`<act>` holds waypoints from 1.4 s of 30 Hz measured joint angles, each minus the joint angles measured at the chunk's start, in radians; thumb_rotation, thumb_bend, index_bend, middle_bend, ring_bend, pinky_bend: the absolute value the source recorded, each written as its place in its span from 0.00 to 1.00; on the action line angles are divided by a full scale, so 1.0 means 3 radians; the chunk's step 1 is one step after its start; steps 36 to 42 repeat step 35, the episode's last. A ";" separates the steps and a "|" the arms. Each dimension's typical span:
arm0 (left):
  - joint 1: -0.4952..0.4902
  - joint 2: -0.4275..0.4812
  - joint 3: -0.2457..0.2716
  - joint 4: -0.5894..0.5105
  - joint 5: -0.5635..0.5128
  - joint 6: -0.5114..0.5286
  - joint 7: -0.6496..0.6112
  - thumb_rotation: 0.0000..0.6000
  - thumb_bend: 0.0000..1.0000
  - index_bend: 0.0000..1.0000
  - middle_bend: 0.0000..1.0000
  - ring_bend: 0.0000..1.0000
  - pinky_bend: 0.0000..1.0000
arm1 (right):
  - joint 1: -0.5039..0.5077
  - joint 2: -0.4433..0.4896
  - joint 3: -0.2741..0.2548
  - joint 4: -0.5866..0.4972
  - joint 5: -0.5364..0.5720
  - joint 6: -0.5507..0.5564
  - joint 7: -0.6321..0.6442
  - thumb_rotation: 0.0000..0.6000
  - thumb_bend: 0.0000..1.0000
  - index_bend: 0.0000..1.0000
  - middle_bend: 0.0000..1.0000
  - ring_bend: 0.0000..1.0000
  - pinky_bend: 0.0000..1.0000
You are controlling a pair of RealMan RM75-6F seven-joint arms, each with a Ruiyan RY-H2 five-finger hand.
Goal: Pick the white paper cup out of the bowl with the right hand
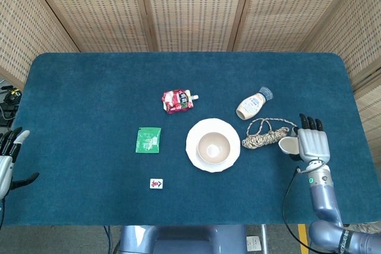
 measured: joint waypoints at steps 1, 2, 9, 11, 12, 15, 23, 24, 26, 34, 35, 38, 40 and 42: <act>0.0002 0.0002 -0.0002 0.0000 -0.0003 0.0004 -0.0003 1.00 0.02 0.00 0.00 0.00 0.00 | 0.0006 0.0004 0.0000 -0.0007 0.0054 -0.0013 -0.0021 1.00 0.38 0.50 0.10 0.00 0.10; 0.0004 0.0002 -0.0003 0.0000 -0.0004 0.0006 -0.0005 1.00 0.02 0.00 0.00 0.00 0.00 | 0.0013 0.0009 0.0001 -0.0014 0.0110 -0.0028 -0.0036 1.00 0.37 0.49 0.10 0.00 0.10; 0.0002 0.0003 -0.0003 0.0002 -0.0005 0.0001 -0.0007 1.00 0.02 0.00 0.00 0.00 0.00 | 0.0066 0.0018 -0.0014 -0.0007 0.0301 -0.0127 -0.0092 1.00 0.30 0.43 0.03 0.00 0.06; 0.0002 0.0003 -0.0004 0.0002 -0.0009 0.0000 -0.0003 1.00 0.02 0.00 0.00 0.00 0.00 | 0.0071 0.0006 -0.0020 0.0011 0.0299 -0.0120 -0.0097 1.00 0.27 0.37 0.00 0.00 0.05; 0.0002 0.0002 -0.0006 0.0002 -0.0012 0.0001 -0.0002 1.00 0.02 0.00 0.00 0.00 0.00 | 0.0072 -0.0003 -0.0026 0.0023 0.0287 -0.0100 -0.0104 1.00 0.26 0.34 0.00 0.00 0.04; 0.0002 0.0002 -0.0007 0.0002 -0.0017 -0.0002 -0.0003 1.00 0.02 0.00 0.00 0.00 0.00 | 0.0073 -0.0032 -0.0047 0.0052 0.0249 0.0000 -0.0160 1.00 0.24 0.23 0.00 0.00 0.03; 0.0004 0.0004 -0.0008 -0.0001 -0.0017 0.0004 0.0001 1.00 0.02 0.00 0.00 0.00 0.00 | 0.0063 -0.0072 -0.0066 0.0031 0.0204 0.0255 -0.0295 1.00 0.23 0.13 0.00 0.00 0.01; 0.0005 0.0005 -0.0009 0.0000 -0.0016 0.0007 -0.0001 1.00 0.02 0.00 0.00 0.00 0.00 | 0.0055 -0.0067 -0.0066 0.0010 0.0188 0.0300 -0.0305 1.00 0.23 0.13 0.00 0.00 0.01; 0.0008 0.0006 -0.0010 0.0000 -0.0017 0.0012 -0.0006 1.00 0.02 0.00 0.00 0.00 0.00 | 0.0035 -0.0051 -0.0068 -0.0030 0.0139 0.0370 -0.0307 1.00 0.22 0.13 0.00 0.00 0.01; 0.0012 -0.0001 -0.0011 0.0007 -0.0009 0.0025 0.0003 1.00 0.02 0.00 0.00 0.00 0.00 | -0.0257 0.0030 -0.0209 -0.0146 -0.0484 0.0770 0.0030 1.00 0.20 0.11 0.00 0.00 0.00; 0.0013 -0.0006 -0.0009 0.0009 -0.0004 0.0030 0.0011 1.00 0.02 0.00 0.00 0.00 0.00 | -0.0315 0.0038 -0.0240 -0.0147 -0.0587 0.0819 0.0125 1.00 0.19 0.11 0.00 0.00 0.00; 0.0013 -0.0006 -0.0009 0.0009 -0.0004 0.0030 0.0011 1.00 0.02 0.00 0.00 0.00 0.00 | -0.0315 0.0038 -0.0240 -0.0147 -0.0587 0.0819 0.0125 1.00 0.19 0.11 0.00 0.00 0.00; 0.0013 -0.0006 -0.0009 0.0009 -0.0004 0.0030 0.0011 1.00 0.02 0.00 0.00 0.00 0.00 | -0.0315 0.0038 -0.0240 -0.0147 -0.0587 0.0819 0.0125 1.00 0.19 0.11 0.00 0.00 0.00; 0.0013 -0.0006 -0.0009 0.0009 -0.0004 0.0030 0.0011 1.00 0.02 0.00 0.00 0.00 0.00 | -0.0315 0.0038 -0.0240 -0.0147 -0.0587 0.0819 0.0125 1.00 0.19 0.11 0.00 0.00 0.00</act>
